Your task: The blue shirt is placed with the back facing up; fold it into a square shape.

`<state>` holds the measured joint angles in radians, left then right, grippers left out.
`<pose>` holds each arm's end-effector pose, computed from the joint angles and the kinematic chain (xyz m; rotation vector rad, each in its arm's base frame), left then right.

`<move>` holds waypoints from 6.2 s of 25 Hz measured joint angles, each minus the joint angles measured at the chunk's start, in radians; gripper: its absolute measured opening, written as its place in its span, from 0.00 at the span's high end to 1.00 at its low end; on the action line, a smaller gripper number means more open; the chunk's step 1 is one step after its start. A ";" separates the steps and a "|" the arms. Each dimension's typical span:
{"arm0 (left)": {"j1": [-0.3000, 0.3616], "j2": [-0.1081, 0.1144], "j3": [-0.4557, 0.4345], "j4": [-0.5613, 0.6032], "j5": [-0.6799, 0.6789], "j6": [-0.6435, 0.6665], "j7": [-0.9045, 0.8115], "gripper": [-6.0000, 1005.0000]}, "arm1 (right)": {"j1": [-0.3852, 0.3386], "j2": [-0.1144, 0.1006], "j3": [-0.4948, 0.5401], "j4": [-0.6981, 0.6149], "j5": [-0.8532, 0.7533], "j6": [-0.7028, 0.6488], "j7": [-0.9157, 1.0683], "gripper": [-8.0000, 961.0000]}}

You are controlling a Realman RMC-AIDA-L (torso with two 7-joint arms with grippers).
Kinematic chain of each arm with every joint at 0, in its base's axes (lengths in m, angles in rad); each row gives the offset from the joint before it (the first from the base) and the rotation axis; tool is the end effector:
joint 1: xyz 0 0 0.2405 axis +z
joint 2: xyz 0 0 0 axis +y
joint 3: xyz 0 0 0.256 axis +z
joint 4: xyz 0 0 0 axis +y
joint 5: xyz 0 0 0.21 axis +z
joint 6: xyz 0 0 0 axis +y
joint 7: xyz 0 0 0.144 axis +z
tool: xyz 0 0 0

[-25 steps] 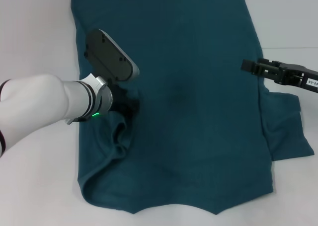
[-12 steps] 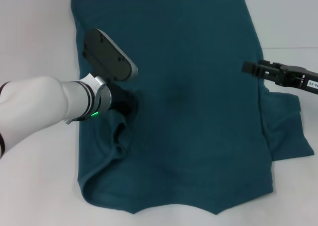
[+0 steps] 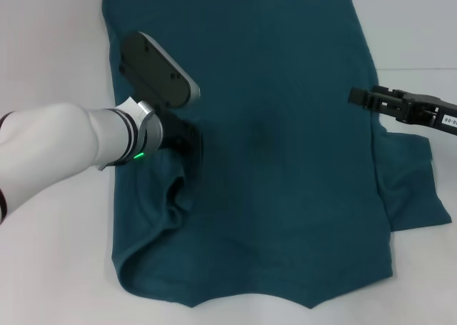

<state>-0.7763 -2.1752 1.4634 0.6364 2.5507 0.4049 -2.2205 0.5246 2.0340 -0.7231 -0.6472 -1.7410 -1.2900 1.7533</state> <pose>-0.2051 0.4369 -0.0886 -2.2991 -0.3985 0.1913 0.2720 0.3764 0.0385 -2.2608 1.1097 0.9011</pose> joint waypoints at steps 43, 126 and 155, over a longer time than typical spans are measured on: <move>0.258 0.009 -0.045 0.626 -0.071 0.563 -0.077 0.68 | -0.027 0.036 -0.004 -0.166 -0.224 0.052 0.087 0.15; 0.258 0.141 -0.824 0.060 -0.665 1.222 0.794 0.82 | 0.016 0.055 -0.023 -0.265 -0.789 0.188 0.503 0.36; 0.262 0.140 -0.827 0.058 -0.668 1.185 0.797 0.82 | 0.043 0.055 -0.039 -0.186 -0.778 0.301 0.465 0.85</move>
<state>-0.5148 -2.0352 0.6365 0.6948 1.8824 1.5902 -1.4235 0.5675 2.0889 -0.7624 -0.8327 -2.5186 -0.9888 2.2183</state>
